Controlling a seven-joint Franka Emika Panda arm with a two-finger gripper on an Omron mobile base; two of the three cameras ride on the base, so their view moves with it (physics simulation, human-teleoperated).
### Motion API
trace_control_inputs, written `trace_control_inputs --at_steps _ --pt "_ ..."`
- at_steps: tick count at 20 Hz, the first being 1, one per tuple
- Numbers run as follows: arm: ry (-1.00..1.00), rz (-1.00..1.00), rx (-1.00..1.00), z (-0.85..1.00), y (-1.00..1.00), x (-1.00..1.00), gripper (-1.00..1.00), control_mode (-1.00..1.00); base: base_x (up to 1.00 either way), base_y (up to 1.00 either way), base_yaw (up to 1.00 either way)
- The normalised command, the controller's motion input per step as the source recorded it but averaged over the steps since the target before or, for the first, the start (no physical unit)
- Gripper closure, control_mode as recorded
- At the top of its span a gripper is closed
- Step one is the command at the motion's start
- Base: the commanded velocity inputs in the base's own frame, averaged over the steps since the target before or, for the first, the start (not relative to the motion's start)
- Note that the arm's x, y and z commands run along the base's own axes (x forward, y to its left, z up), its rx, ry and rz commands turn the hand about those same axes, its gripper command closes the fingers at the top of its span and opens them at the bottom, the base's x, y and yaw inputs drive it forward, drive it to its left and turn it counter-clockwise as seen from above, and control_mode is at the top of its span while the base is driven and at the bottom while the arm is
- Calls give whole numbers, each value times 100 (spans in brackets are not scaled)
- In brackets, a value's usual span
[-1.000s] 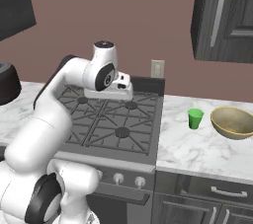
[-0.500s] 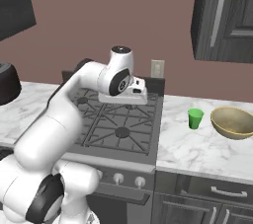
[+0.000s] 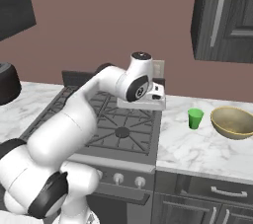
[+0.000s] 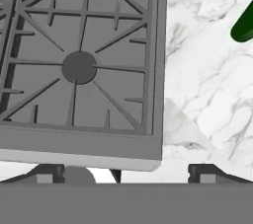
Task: Pick the cup and bowl from the counter and place them on the counter next to the sink.
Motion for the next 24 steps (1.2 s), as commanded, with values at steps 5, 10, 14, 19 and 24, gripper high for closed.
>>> trace_control_inputs --at_steps 5,10,14,19,24 --pt "7 -2 -5 -9 -38 0 -100 -100 0 0 0" --pt "10 -2 -4 -3 -20 0 -100 -100 0 0 0" --pt "8 -3 -5 0 -10 18 -100 -100 0 0 0" --pt "5 -4 -3 0 -1 35 -100 -100 0 0 0" --pt "0 -3 0 0 -1 38 -100 -100 0 0 0"
